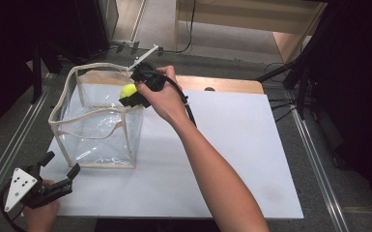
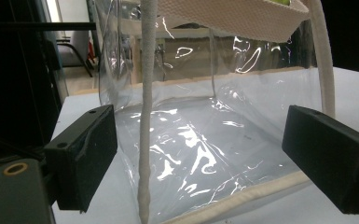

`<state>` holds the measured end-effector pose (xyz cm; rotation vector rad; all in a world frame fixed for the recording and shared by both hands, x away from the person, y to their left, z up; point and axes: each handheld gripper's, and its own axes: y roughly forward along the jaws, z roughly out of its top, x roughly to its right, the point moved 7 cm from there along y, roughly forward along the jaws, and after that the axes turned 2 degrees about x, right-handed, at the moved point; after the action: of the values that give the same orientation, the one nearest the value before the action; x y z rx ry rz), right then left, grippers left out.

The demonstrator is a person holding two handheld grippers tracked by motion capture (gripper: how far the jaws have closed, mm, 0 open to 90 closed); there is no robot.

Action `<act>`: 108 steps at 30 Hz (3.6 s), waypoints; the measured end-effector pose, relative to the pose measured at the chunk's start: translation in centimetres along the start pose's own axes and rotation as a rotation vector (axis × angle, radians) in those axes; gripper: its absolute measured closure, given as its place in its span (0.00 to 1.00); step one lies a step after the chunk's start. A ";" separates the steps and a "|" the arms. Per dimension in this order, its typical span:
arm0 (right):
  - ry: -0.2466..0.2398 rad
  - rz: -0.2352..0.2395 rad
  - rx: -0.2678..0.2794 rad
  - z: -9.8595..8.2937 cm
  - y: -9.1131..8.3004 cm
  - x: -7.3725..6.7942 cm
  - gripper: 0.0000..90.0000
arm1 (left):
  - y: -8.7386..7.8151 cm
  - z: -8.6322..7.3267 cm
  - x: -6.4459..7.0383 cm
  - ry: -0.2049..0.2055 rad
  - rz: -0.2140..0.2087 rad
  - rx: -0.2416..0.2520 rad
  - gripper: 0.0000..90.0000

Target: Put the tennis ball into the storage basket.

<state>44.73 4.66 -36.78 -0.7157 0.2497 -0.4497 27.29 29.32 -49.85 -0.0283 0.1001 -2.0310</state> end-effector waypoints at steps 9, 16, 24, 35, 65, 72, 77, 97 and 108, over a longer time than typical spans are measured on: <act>-0.008 -0.048 0.035 -0.1 -1.6 -0.3 0.06 | 0.0 0.0 0.0 0.003 0.004 -0.007 0.12; -0.003 -0.047 0.035 -1.4 -2.5 -0.6 0.00 | 0.0 0.0 0.0 0.000 0.004 -0.004 0.12; 0.003 -0.065 0.059 -3.4 -3.4 -0.6 0.00 | 0.0 0.0 0.0 0.001 0.005 -0.004 0.12; 0.030 -0.080 0.077 -6.6 -3.8 -0.7 0.00 | 0.0 0.0 0.0 0.005 0.004 -0.004 0.12; 0.097 -0.109 0.127 -15.5 -4.0 -1.4 0.00 | 0.0 0.0 0.0 0.008 0.006 -0.006 0.12; 0.110 -0.121 0.169 -17.4 -4.3 -1.5 0.00 | 0.0 0.0 0.1 0.009 0.006 -0.006 0.12; 0.123 -0.130 0.183 -18.8 -4.6 -1.5 0.00 | 0.0 0.0 0.1 0.011 0.006 -0.007 0.12; 0.180 -0.182 0.222 -25.1 -6.6 -1.0 0.00 | 0.0 0.0 0.0 0.008 0.008 -0.007 0.12; 0.217 -0.227 0.233 -28.3 -8.6 -0.5 0.00 | 0.0 0.0 0.0 0.008 0.009 -0.007 0.12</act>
<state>31.15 -17.05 -51.55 -0.4675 0.3152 -0.7615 27.30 29.28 -49.90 -0.0235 0.1121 -2.0218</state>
